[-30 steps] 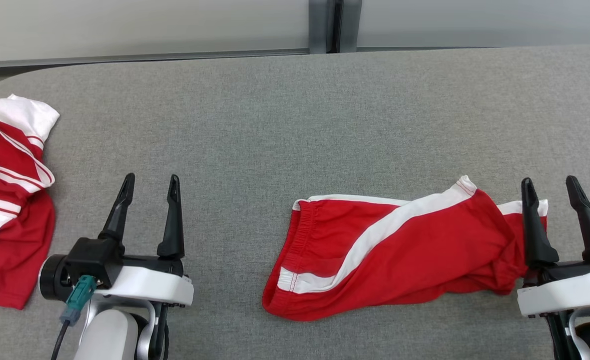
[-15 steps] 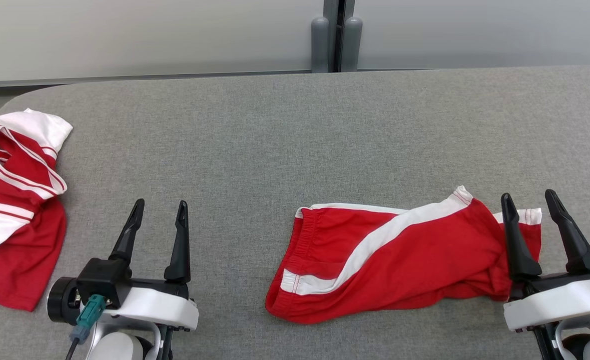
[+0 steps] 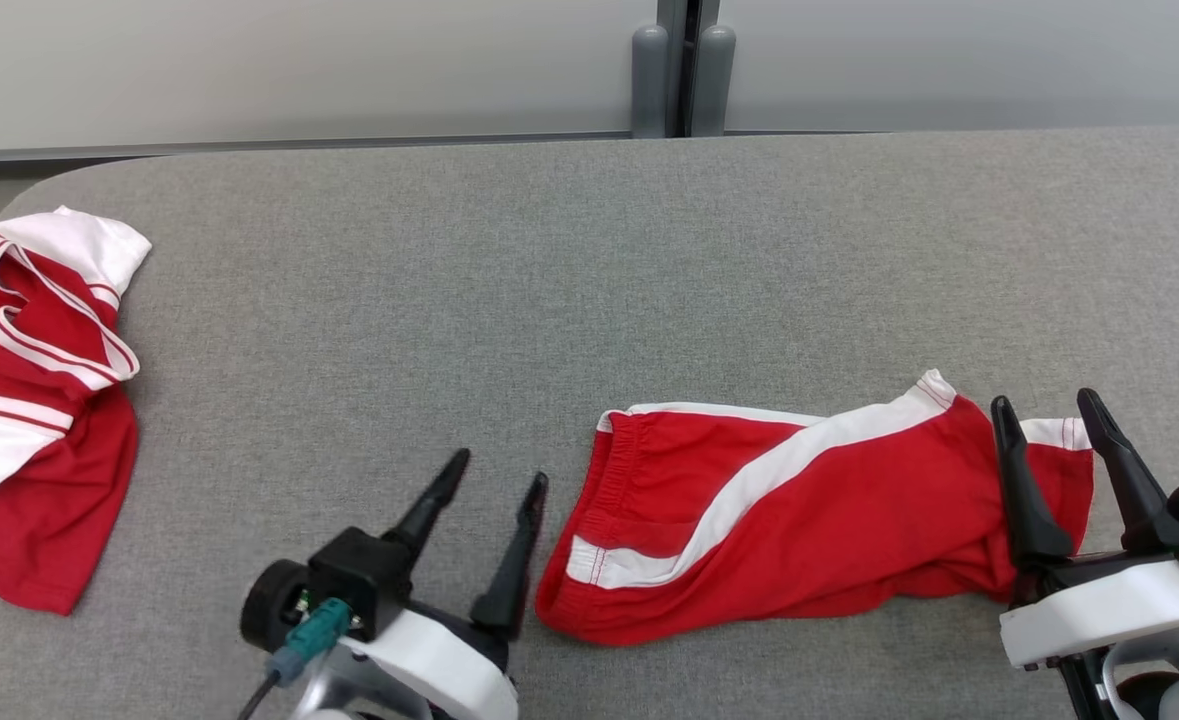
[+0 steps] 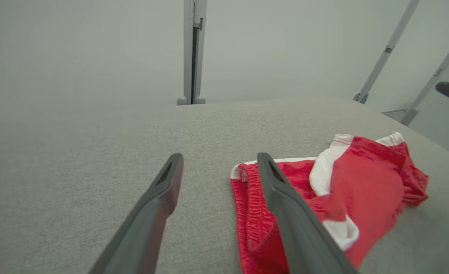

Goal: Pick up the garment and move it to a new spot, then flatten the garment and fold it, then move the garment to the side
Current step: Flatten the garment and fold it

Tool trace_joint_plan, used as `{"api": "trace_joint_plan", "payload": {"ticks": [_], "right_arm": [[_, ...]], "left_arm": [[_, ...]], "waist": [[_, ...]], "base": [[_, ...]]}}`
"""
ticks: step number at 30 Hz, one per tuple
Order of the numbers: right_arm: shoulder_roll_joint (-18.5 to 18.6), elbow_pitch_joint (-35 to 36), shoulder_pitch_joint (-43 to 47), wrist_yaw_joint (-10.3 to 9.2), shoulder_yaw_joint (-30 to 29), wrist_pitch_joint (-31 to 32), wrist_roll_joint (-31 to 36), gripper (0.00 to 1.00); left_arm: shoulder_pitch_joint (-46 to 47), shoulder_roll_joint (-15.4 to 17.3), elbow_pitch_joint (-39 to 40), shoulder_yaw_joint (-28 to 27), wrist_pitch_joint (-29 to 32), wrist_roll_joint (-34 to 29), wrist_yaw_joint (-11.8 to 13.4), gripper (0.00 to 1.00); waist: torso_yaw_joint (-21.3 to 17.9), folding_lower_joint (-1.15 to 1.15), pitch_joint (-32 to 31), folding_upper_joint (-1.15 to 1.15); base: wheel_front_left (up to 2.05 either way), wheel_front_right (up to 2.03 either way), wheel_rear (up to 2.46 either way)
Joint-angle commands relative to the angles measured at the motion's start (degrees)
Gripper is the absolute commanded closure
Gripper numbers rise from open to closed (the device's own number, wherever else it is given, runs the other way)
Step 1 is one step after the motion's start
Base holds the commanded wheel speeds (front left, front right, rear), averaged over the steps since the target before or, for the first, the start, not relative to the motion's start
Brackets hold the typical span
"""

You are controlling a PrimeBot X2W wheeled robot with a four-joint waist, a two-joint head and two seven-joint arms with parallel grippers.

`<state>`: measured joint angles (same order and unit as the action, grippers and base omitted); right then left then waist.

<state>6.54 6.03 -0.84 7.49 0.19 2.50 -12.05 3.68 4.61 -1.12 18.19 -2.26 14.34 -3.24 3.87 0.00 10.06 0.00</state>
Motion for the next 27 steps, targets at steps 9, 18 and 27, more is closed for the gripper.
{"api": "trace_joint_plan", "payload": {"ticks": [9, 18, 27], "right_arm": [[0.02, -0.69, -0.97, 0.00, 0.18, 0.26, -0.63, 0.00], [0.41, -2.16, -1.73, 0.00, -0.63, 0.78, -1.50, 0.00], [5.49, -7.37, -7.81, 0.00, 0.15, 4.85, -3.94, 0.00]], "left_arm": [[-4.16, 0.58, 3.74, 6.48, 9.46, 4.66, -2.61, 0.00], [-2.72, 1.23, 2.66, 6.36, 10.15, 5.44, -2.54, 1.00], [0.36, 0.87, 2.28, 7.05, 8.54, 4.59, -2.37, 1.00]], "waist": [[-0.25, 0.00, 1.83, 0.00], [-0.51, 0.00, 2.73, 0.00], [1.60, 0.00, 5.99, 0.00]], "base": [[0.00, 0.00, 0.00], [0.00, 0.00, 0.00], [0.00, 0.00, 0.00]]}}
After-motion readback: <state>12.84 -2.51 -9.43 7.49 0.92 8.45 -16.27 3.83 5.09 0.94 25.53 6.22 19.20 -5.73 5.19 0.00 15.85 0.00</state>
